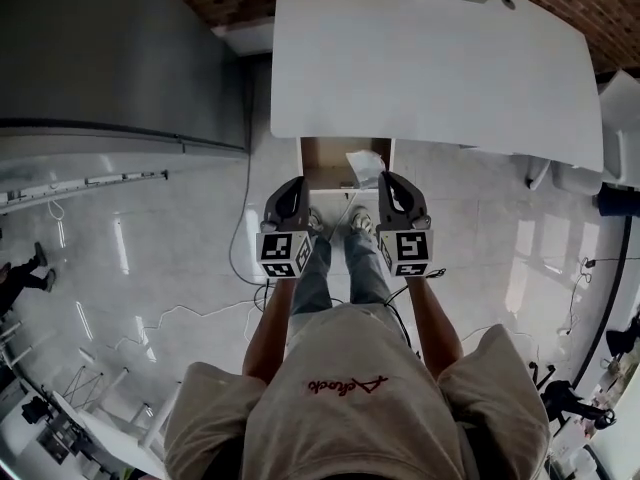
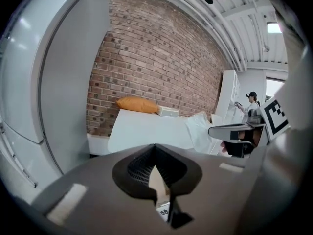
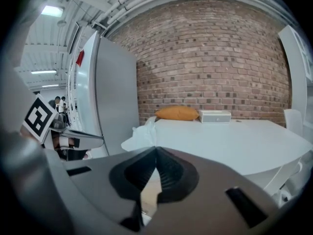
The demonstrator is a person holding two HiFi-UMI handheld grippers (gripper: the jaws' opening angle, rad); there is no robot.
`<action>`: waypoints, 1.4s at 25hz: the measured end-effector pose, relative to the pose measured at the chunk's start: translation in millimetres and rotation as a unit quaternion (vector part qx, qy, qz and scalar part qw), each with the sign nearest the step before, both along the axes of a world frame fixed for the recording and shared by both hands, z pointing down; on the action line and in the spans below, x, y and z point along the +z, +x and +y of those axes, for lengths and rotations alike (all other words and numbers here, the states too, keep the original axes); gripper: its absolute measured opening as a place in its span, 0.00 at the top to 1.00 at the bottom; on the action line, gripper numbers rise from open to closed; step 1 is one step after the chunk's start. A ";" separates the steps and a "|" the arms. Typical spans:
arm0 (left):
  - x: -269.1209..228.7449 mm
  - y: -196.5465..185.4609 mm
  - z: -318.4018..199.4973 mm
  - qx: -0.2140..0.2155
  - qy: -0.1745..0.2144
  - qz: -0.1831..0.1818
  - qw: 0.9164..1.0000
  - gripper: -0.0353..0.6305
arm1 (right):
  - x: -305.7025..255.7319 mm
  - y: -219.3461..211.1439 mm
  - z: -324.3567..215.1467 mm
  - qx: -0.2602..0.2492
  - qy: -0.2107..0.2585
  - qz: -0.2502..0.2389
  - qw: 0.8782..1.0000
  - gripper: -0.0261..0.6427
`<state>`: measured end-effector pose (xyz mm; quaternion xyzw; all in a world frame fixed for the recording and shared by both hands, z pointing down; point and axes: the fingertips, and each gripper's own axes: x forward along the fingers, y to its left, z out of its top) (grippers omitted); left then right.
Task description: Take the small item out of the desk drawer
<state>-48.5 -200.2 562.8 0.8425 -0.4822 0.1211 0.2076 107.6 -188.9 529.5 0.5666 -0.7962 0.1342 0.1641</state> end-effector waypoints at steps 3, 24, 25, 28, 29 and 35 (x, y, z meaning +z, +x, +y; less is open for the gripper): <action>-20.1 -0.7 -3.9 0.001 0.017 0.002 1.000 0.93 | -22.4 2.2 -1.9 0.003 0.019 0.001 1.000 0.94; -149.9 2.7 -34.4 0.010 0.133 0.012 0.991 0.93 | -141.8 26.7 -11.0 0.050 0.125 0.010 0.991 0.94; -154.3 2.0 -35.5 0.010 0.138 0.011 0.990 0.93 | -145.1 28.7 -11.1 0.052 0.128 0.010 0.990 0.94; -166.3 -1.4 -38.2 0.010 0.149 0.009 0.989 0.93 | -152.9 33.2 -9.6 0.060 0.135 0.010 0.989 0.94; -169.8 -2.7 -39.3 0.009 0.152 0.009 0.988 0.93 | -154.7 34.3 -9.2 0.062 0.136 0.010 0.989 0.94; -186.0 -8.8 -49.1 0.004 0.168 0.009 0.986 0.93 | -162.3 38.9 -10.5 0.074 0.143 0.009 0.987 0.94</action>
